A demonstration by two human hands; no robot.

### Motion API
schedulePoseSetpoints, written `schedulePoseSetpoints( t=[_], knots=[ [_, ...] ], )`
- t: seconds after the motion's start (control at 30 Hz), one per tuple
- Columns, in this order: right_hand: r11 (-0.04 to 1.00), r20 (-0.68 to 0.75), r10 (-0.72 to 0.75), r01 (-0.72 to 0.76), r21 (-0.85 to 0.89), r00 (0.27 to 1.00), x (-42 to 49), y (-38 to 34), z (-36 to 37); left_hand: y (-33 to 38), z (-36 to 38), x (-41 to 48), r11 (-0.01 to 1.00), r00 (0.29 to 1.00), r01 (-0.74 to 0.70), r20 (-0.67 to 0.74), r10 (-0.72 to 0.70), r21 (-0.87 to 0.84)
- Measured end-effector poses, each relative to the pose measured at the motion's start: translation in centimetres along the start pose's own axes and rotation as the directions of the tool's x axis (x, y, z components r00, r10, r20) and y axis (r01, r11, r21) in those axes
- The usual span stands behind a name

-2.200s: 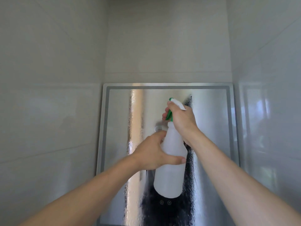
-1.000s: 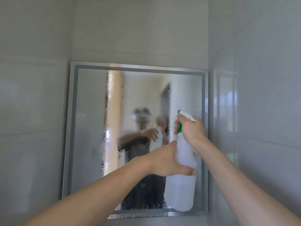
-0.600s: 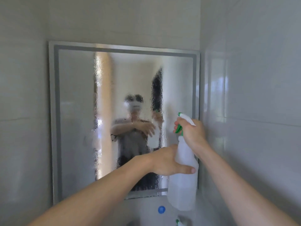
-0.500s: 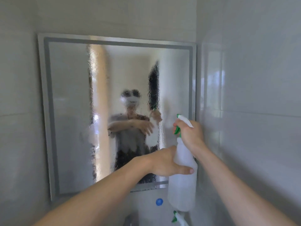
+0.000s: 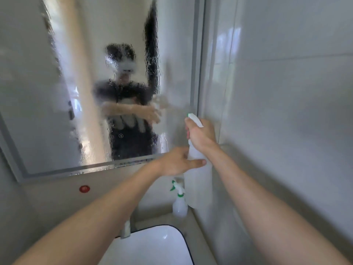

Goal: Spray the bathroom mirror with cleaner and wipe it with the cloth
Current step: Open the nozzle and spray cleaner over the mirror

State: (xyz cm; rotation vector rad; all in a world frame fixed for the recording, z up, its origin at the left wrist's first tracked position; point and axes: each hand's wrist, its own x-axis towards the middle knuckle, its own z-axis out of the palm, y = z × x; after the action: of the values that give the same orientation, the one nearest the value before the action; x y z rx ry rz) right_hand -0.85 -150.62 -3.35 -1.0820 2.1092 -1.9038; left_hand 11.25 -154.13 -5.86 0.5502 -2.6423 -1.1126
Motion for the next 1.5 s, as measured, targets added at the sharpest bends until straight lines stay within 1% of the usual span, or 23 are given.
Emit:
schedulePoseSetpoints(
  t=[0.1, 0.17, 0.2, 0.33, 0.4, 0.47, 0.57, 0.63, 0.7, 0.77, 0.83, 1.07, 1.27, 1.5],
  knots=[
    [0.998, -0.04, 0.026, -0.029, -0.055, 0.999, -1.2, 2.0, -0.9, -1.4, 2.5, 1.2, 0.996, 0.998, -0.025, -0.055, 0.021, -0.083],
    [0.998, -0.062, 0.042, -0.046, -0.054, 0.997, -2.0, 3.8, -1.6, -2.0, 4.2, 1.6, 0.992, 0.993, -0.026, -0.114, 0.012, -0.122],
    [0.997, -0.065, 0.05, -0.054, -0.059, 0.997, -2.5, 4.9, -1.8, -2.2, 5.1, 1.7, 0.99, 0.993, -0.018, -0.119, 0.002, -0.137],
    [0.988, -0.036, 0.118, -0.121, -0.095, 0.992, -5.2, 9.6, -3.0, -4.2, 9.5, 2.0, 0.986, 0.995, 0.025, -0.087, -0.039, -0.165],
    [0.98, -0.028, 0.146, -0.148, -0.133, 0.989, -6.8, 11.6, -3.8, -5.6, 12.0, 1.8, 0.983, 0.994, 0.075, -0.066, -0.087, -0.166],
    [0.969, -0.004, 0.134, -0.132, -0.207, 0.991, -8.5, 13.6, -4.6, -7.1, 14.1, 1.6, 0.983, 0.99, 0.129, -0.046, -0.136, -0.132],
    [0.926, 0.008, 0.209, -0.195, -0.324, 0.978, -11.0, 16.1, -5.9, -9.2, 17.1, 1.4, 0.975, 0.982, 0.189, 0.005, -0.19, -0.115],
    [0.888, 0.038, 0.219, -0.183, -0.421, 0.975, -12.3, 17.5, -6.5, -9.8, 18.4, 0.9, 0.973, 0.977, 0.214, 0.032, -0.211, -0.092],
    [0.853, 0.073, 0.211, -0.148, -0.501, 0.975, -13.5, 18.5, -6.9, -9.9, 19.7, 0.1, 0.972, 0.975, 0.22, 0.015, -0.22, -0.085],
    [0.837, 0.091, 0.219, -0.14, -0.528, 0.972, -14.4, 19.5, -7.1, -10.3, 20.9, -0.6, 0.969, 0.973, 0.232, 0.001, -0.232, -0.088],
    [0.824, 0.098, 0.262, -0.17, -0.54, 0.96, -15.4, 20.7, -7.1, -11.3, 22.1, -1.4, 0.965, 0.973, 0.233, 0.027, -0.231, -0.117],
    [0.779, 0.119, 0.397, -0.265, -0.569, 0.91, -19.1, 24.8, -6.6, -14.6, 22.7, -4.5, 0.95, 0.957, 0.289, 0.064, -0.284, -0.117],
    [0.738, 0.104, 0.468, -0.324, -0.592, 0.877, -22.1, 27.3, -6.3, -16.0, 23.2, -7.3, 0.915, 0.934, 0.357, 0.085, -0.347, -0.186],
    [0.702, 0.134, 0.509, -0.32, -0.636, 0.85, -24.8, 28.0, -5.6, -17.0, 22.7, -10.0, 0.883, 0.913, 0.408, 0.1, -0.395, -0.234]
  ],
)
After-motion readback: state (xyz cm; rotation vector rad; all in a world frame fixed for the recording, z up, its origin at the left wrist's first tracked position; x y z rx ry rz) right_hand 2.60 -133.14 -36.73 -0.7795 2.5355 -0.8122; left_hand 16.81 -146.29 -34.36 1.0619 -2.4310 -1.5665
